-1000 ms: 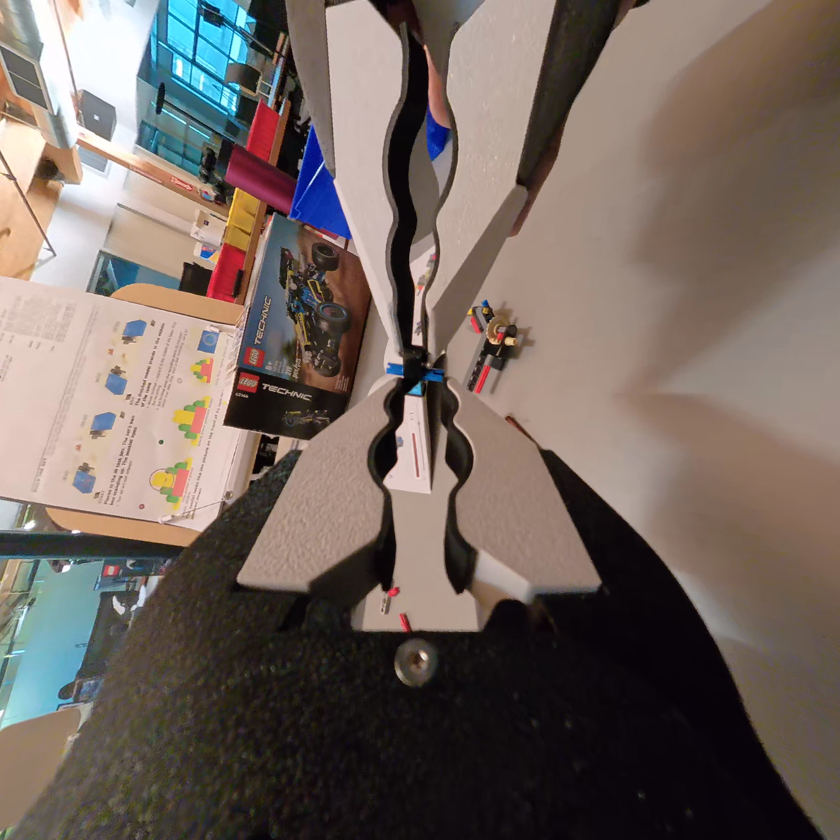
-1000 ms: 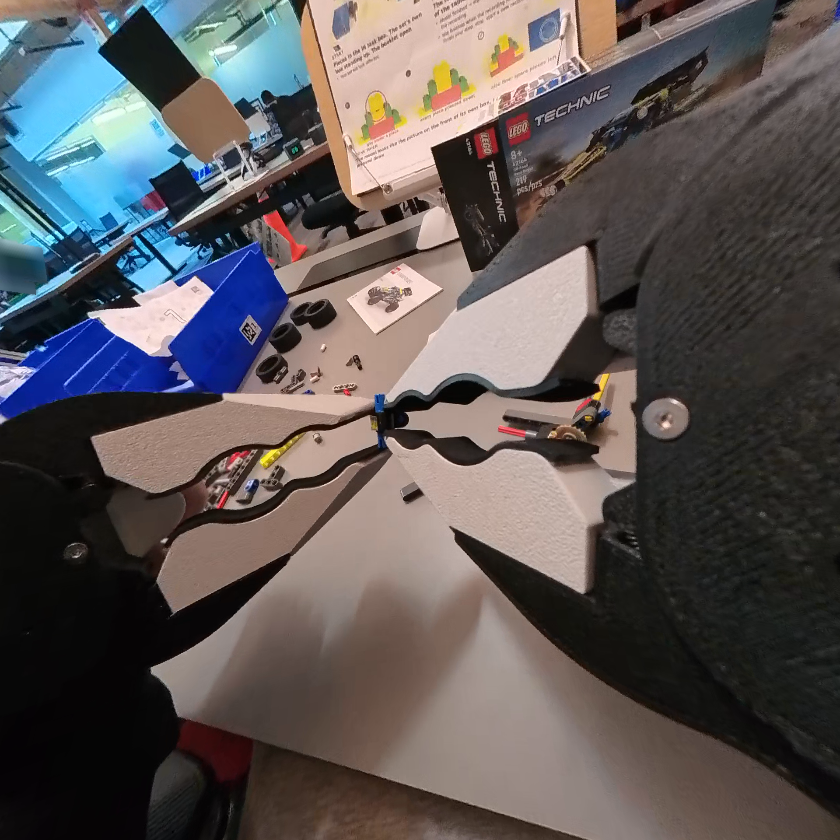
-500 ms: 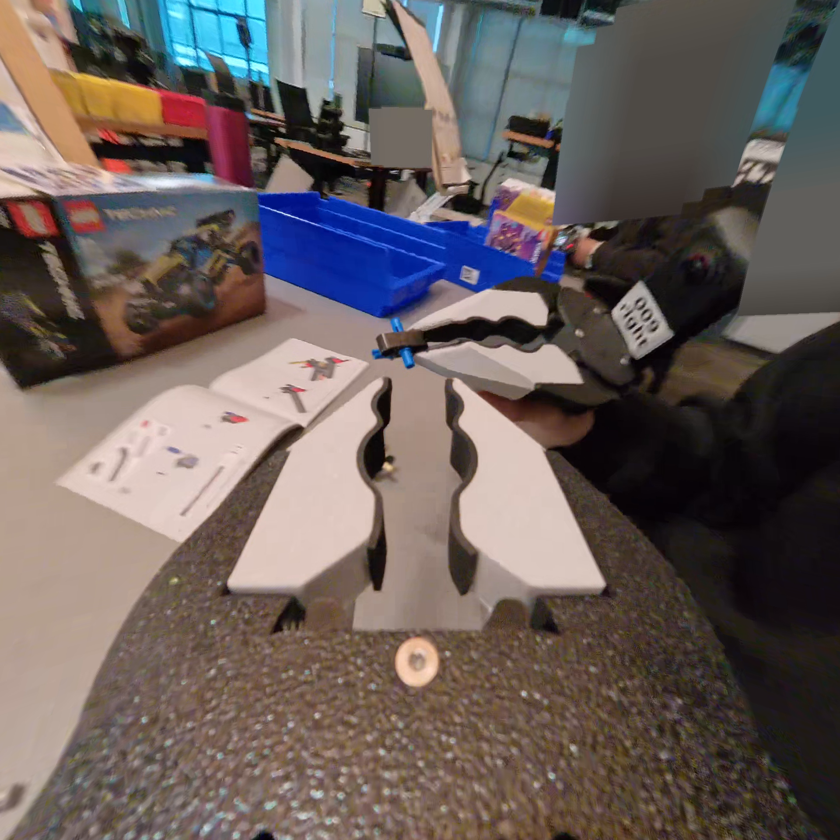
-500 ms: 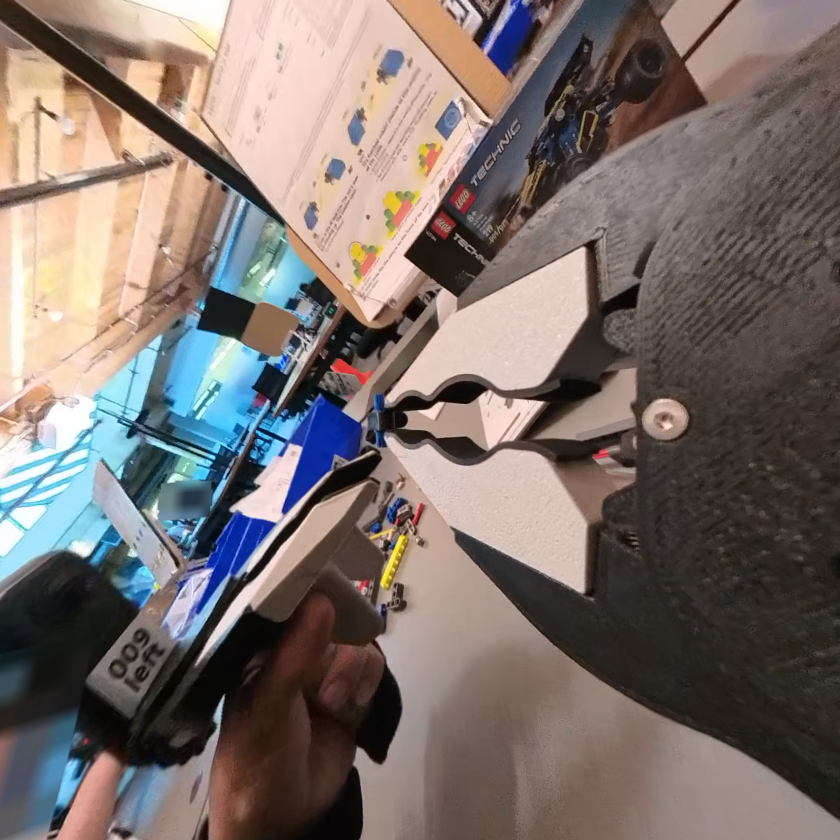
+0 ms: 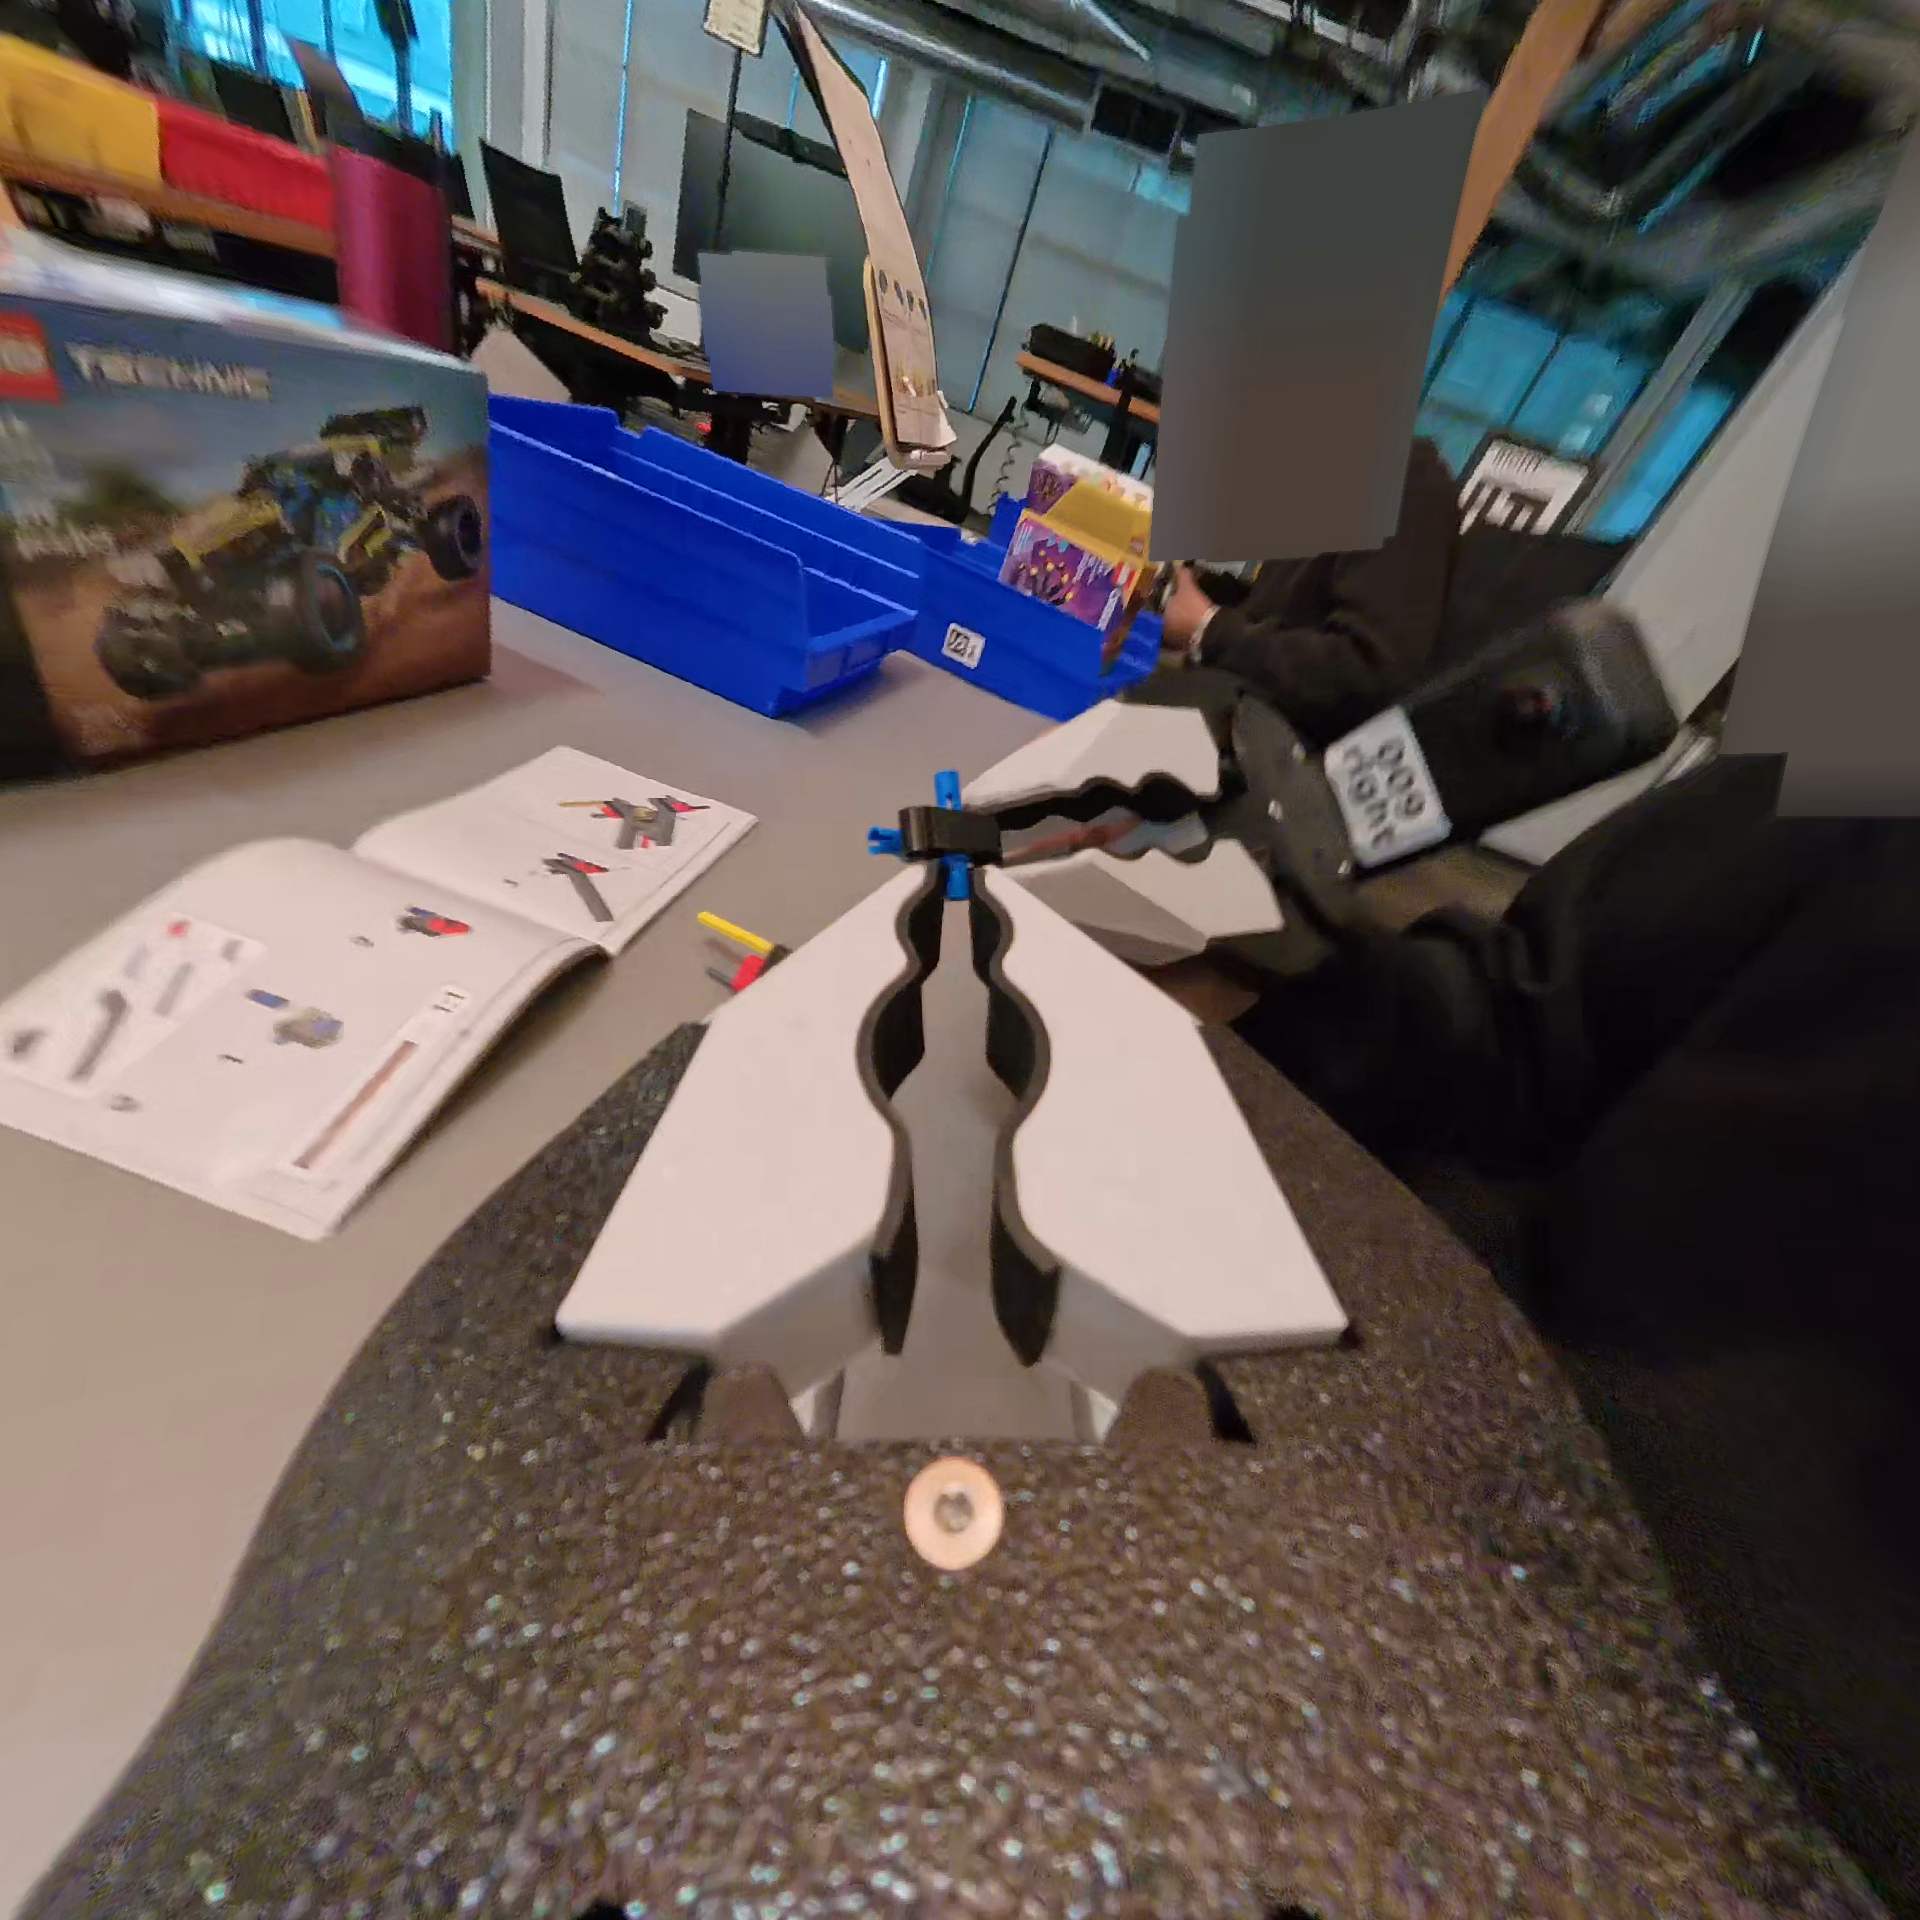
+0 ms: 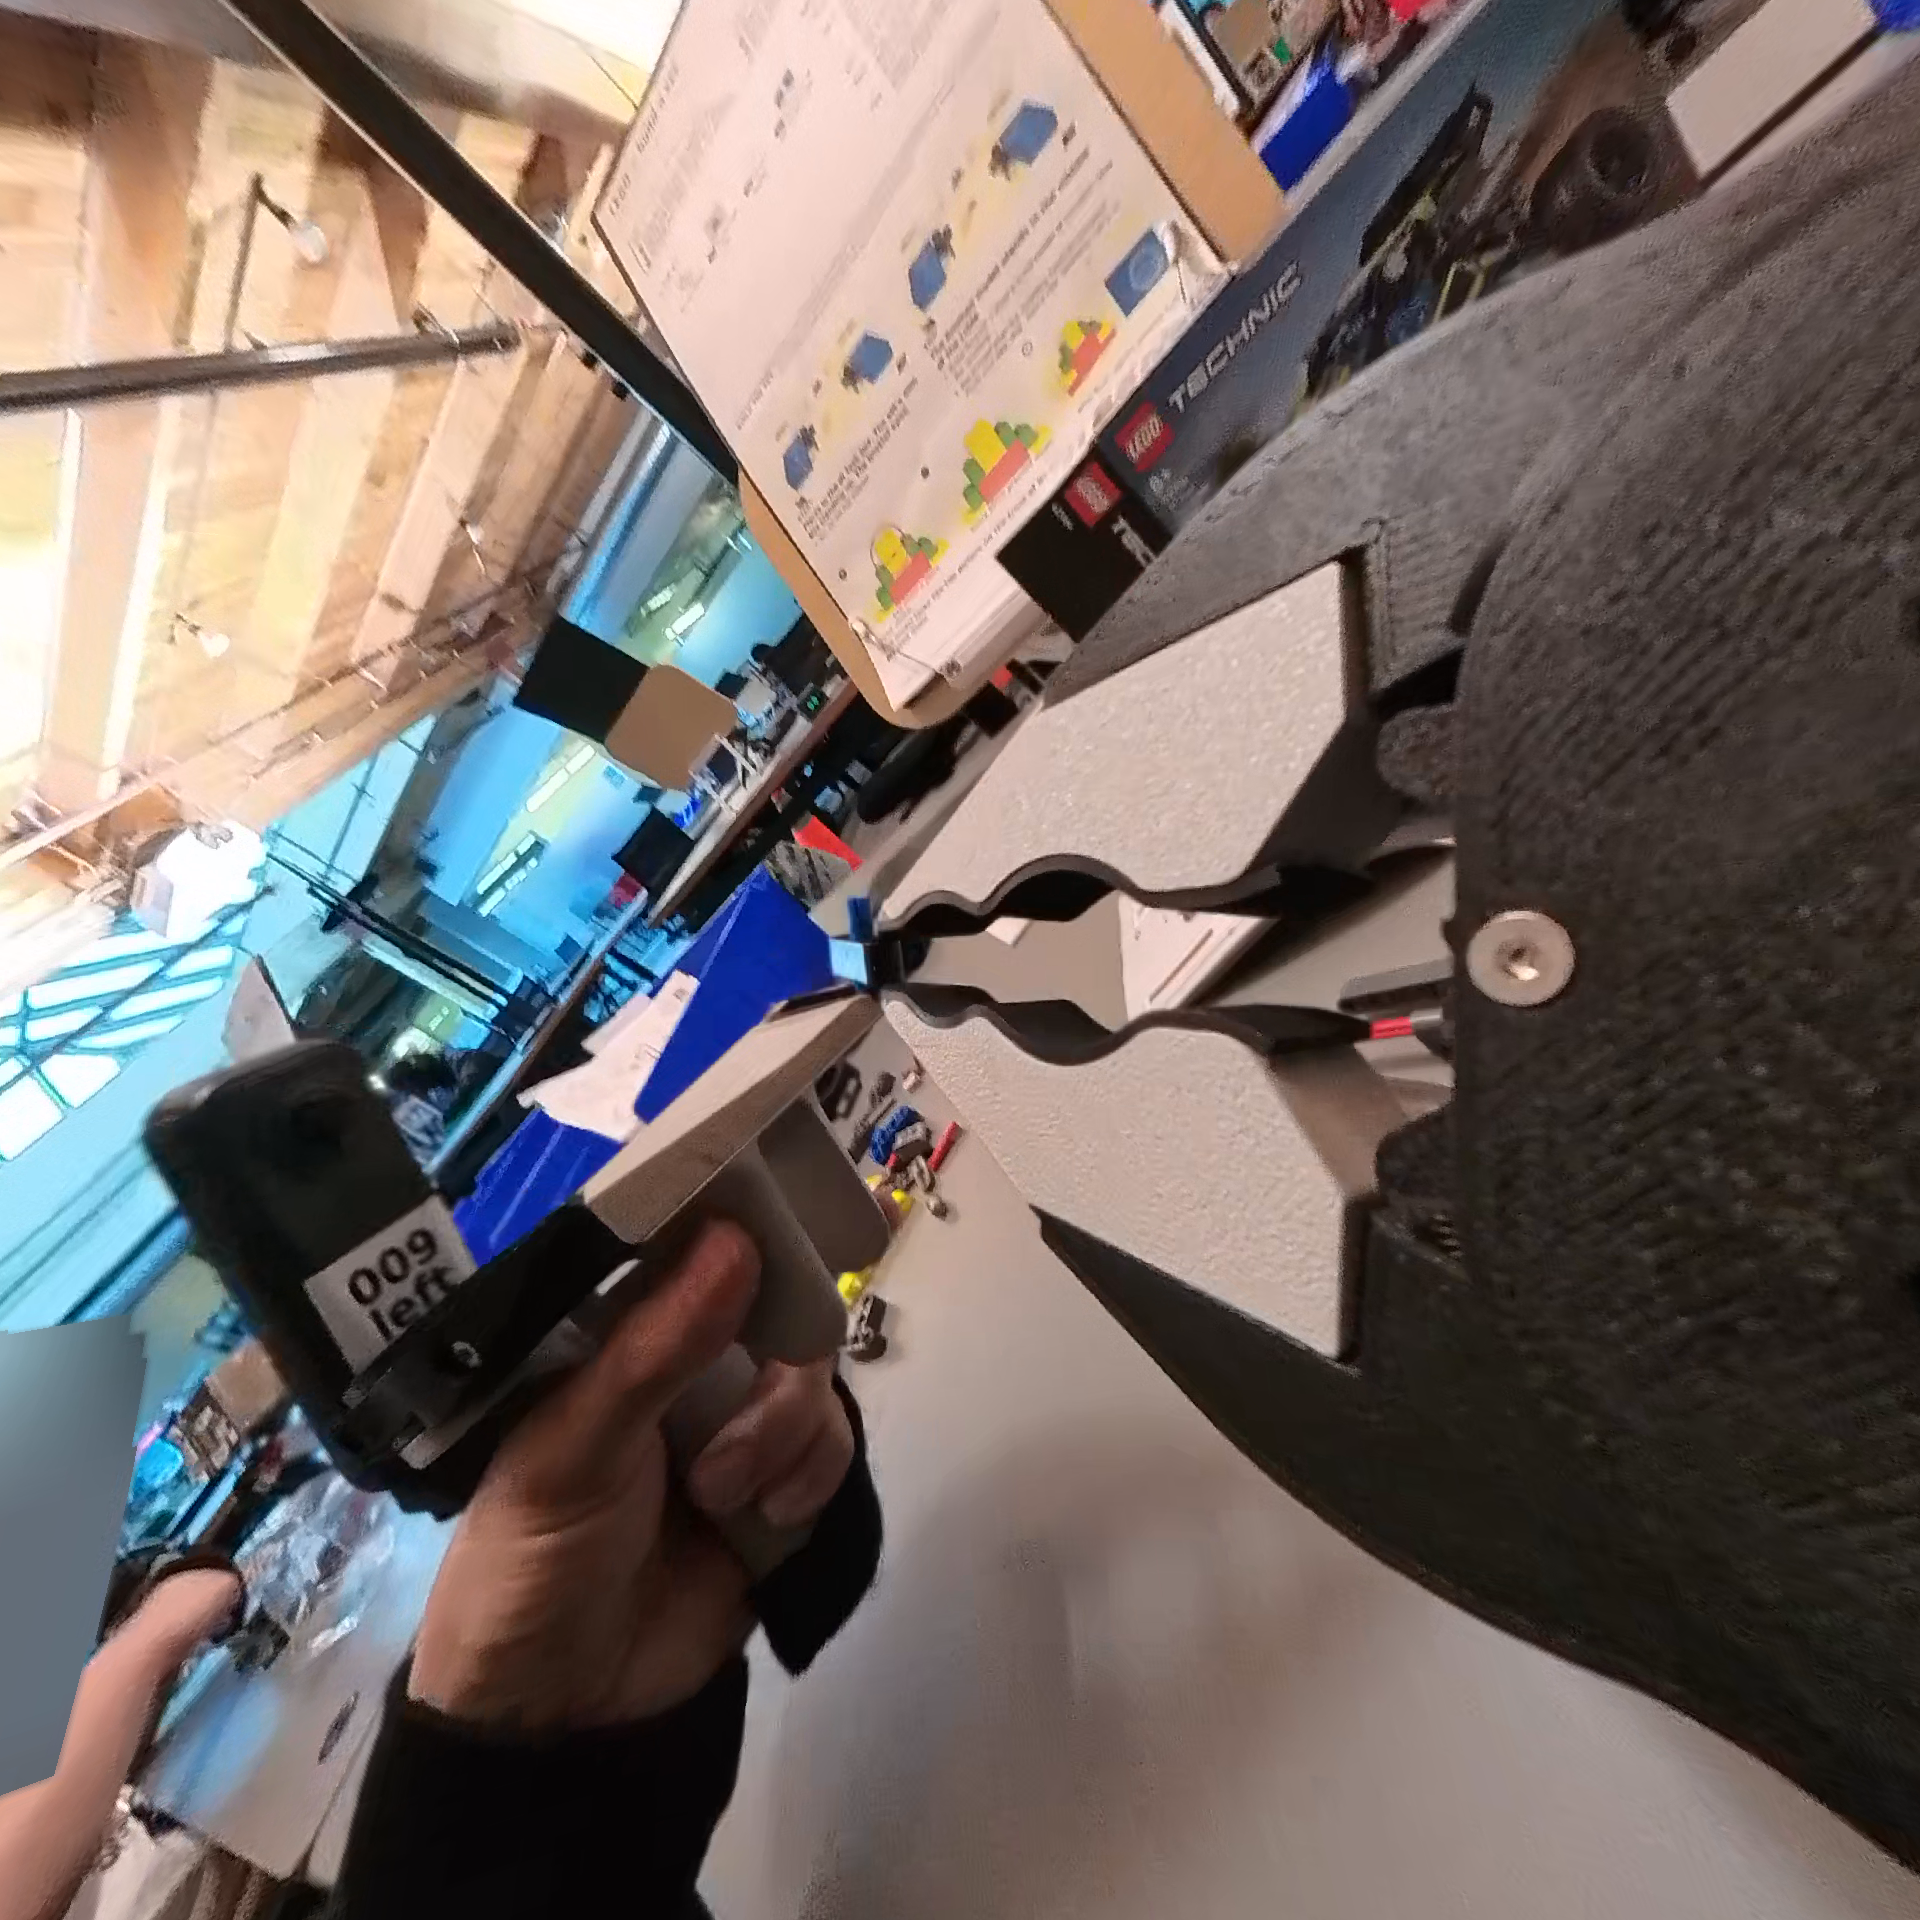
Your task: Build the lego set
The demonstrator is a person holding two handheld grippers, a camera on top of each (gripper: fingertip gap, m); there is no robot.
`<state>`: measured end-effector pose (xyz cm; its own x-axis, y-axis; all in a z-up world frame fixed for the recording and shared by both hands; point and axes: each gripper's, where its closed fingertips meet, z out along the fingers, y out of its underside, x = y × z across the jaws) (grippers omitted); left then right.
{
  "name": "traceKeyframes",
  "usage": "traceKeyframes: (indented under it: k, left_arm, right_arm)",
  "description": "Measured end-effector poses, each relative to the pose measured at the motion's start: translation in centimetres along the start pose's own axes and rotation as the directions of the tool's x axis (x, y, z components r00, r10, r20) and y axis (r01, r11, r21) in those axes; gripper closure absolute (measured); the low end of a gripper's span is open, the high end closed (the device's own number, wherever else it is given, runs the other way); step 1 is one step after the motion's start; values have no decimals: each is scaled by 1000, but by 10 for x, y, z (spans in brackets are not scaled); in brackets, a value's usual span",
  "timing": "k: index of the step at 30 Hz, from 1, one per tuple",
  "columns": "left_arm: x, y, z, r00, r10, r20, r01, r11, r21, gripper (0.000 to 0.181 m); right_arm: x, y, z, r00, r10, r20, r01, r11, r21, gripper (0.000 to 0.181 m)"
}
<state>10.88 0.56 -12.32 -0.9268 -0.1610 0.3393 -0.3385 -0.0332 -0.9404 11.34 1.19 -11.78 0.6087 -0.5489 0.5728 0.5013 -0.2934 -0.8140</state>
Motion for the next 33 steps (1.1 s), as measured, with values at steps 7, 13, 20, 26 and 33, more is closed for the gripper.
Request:
traceKeyframes:
  k: [7,13,20,26,33]
  left_arm:
    - [-18,23,-14,860,504,87,-465,841,-278,179]
    - [-20,41,-16,705,709,21,-628,638,-445,179]
    - [-19,47,-15,725,689,-1,-619,650,-440,179]
    - [-14,42,-15,853,521,5,-490,806,-332,178]
    - [-17,53,-16,876,481,-38,-465,820,-333,178]
  right_arm:
    - [-21,18,4,913,331,237,-302,941,-151,164]
    - [-30,26,3,753,576,317,-526,817,-236,175]
    - [-35,23,0,791,501,351,-449,865,-223,179]
    - [-31,16,2,843,428,326,-399,904,-155,179]
    - [-39,26,2,843,411,347,-365,911,-191,179]
